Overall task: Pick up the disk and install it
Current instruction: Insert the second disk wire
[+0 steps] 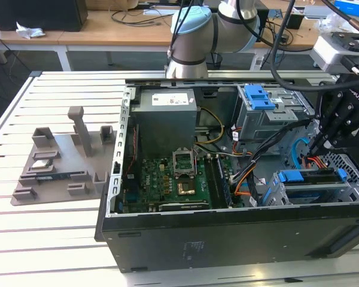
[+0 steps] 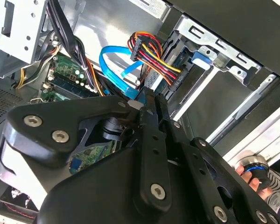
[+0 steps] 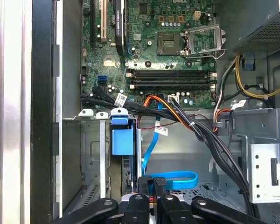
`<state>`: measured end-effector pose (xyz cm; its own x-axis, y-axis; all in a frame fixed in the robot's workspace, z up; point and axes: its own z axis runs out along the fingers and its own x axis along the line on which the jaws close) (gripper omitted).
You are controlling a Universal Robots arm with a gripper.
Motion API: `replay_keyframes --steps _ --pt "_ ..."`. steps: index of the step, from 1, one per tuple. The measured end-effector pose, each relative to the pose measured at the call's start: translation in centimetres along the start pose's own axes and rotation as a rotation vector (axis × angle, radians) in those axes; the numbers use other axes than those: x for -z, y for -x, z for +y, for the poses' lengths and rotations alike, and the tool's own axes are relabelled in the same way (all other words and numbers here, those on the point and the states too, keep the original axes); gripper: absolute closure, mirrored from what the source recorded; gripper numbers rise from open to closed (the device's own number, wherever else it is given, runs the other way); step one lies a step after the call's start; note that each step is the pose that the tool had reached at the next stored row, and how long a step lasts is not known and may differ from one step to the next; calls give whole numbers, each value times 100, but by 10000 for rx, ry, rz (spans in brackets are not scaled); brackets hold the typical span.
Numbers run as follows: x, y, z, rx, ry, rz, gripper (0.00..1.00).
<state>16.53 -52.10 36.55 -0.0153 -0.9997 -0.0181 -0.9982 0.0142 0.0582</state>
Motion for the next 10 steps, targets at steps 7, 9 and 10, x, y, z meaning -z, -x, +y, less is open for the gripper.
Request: replay_keyframes --steps 7,9,10 --pt "-60 -1 -2 0 0 -2 84" --pt "-127 -4 -6 0 0 -2 84" --pt "-138 -8 -6 0 0 -2 84"
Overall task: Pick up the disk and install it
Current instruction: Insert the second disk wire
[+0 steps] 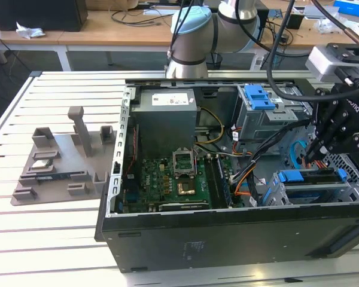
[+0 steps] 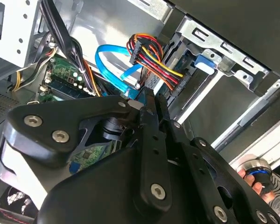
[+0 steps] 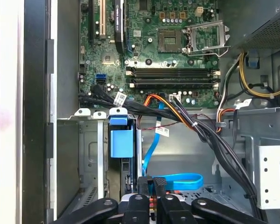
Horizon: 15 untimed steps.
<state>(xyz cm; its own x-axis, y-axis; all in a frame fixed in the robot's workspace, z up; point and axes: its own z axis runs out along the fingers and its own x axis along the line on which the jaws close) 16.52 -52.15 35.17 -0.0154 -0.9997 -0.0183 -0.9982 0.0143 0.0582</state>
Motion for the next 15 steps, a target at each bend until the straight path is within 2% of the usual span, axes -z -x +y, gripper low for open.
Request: replay_keyframes --steps 4,10,15 --pt "-24 -49 4 0 0 1 84" --pt "-2 -112 5 1 -9 1 84" --pt "-9 -196 2 2 -2 2 84"
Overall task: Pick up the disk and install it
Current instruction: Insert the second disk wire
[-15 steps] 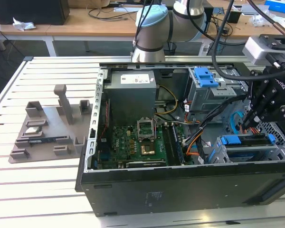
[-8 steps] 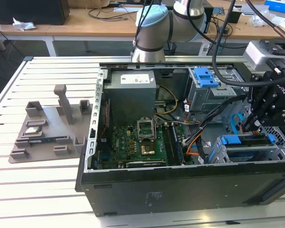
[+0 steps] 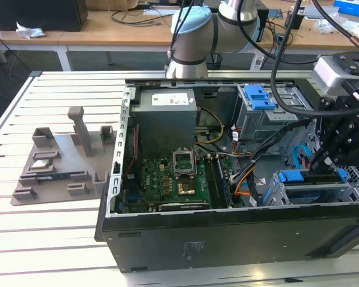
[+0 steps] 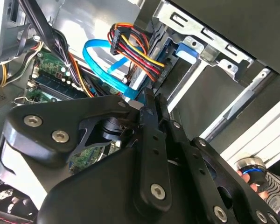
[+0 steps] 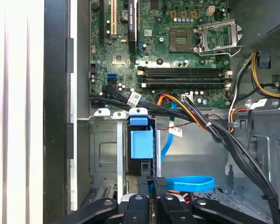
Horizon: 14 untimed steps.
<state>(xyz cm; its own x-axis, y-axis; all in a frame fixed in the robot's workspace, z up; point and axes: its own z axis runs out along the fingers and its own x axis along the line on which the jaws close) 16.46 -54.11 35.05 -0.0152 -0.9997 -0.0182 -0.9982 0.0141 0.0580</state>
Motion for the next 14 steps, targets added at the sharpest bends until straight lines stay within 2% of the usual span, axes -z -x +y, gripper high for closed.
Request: replay_keyframes --steps 11,14 --pt "-59 -4 -62 37 64 5 84" --pt "-27 -5 -60 37 63 -10 84"
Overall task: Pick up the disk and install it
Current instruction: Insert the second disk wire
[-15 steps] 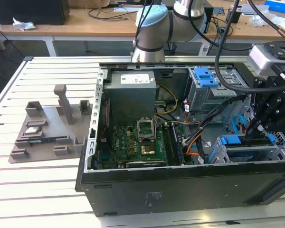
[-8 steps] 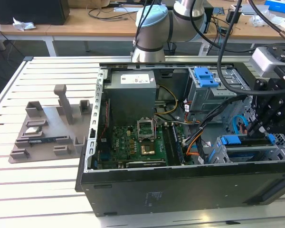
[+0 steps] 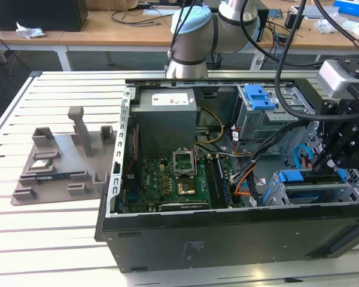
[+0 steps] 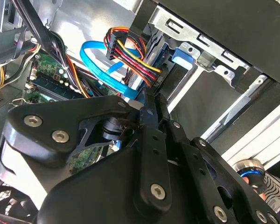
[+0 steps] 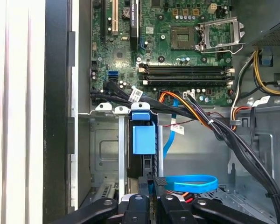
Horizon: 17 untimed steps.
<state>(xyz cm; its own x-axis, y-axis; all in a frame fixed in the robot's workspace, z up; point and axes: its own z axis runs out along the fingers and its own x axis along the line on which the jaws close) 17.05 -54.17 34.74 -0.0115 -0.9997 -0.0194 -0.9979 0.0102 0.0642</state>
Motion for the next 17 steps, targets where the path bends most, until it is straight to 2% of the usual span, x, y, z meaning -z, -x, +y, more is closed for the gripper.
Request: replay_keyframes --steps 3,4,14,16,17 --pt "-9 -3 -1 6 1 -95 84" --pt "-14 -6 -1 7 1 -101 84" --pt "-66 -32 -4 6 7 -98 84" --pt "-68 -33 -5 6 8 -100 83" --pt "-69 -33 -5 6 7 -99 76"
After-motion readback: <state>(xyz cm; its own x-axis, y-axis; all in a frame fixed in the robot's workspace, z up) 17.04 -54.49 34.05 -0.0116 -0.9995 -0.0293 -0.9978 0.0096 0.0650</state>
